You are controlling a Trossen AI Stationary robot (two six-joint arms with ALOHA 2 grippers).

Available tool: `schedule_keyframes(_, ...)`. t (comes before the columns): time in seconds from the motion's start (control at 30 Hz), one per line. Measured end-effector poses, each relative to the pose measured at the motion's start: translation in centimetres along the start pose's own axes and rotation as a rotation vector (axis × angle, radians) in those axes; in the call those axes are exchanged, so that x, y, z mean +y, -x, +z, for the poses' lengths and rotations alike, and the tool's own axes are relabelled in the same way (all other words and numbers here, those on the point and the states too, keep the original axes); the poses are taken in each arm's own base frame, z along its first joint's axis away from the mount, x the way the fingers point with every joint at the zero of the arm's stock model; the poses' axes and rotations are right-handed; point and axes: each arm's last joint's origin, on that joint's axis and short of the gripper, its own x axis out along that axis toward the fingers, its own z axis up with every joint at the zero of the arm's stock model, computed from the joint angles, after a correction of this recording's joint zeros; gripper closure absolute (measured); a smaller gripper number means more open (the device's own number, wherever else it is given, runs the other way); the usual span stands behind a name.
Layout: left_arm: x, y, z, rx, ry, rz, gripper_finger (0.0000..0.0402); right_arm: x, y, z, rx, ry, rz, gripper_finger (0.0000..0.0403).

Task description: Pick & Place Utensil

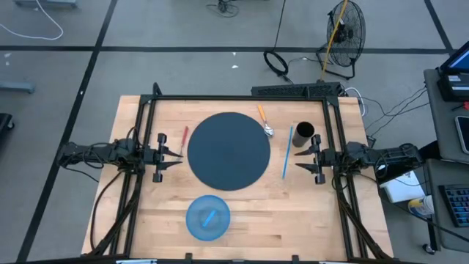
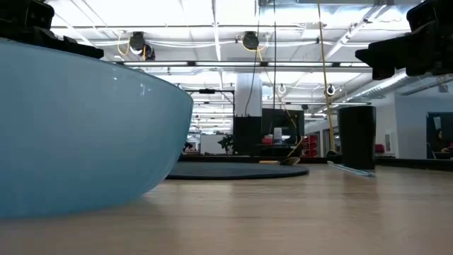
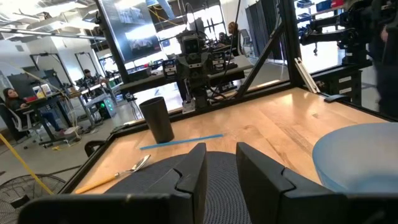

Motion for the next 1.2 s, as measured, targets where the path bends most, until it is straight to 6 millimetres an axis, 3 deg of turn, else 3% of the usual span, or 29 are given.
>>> schedule_keyframes(0.53, 0.0, 0.0, 0.0, 0.0, 0.0, 0.0, 0.0309, 0.0, 0.0, 0.3, -0.032, -0.028, -0.003, 0.0248)
schedule_keyframes(0.83, 0.0, 0.0, 0.0, 0.0, 0.0, 0.0, 0.0309, -0.3, 0.2, 2.1, -0.223, -0.539, 0.014, 0.0248)
schedule_keyframes(0.97, 0.0, 0.0, 0.0, -0.001, 0.0, 0.0, 0.0309, -0.7, 0.4, 2.6, -0.307, -0.588, -0.086, 0.0248)
schedule_keyframes(1.2, 0.3, 0.0, 0.6, -0.054, 0.073, 0.072, 0.0309, -0.8, 0.5, 3.0, -0.353, -0.754, -0.057, 0.0248)
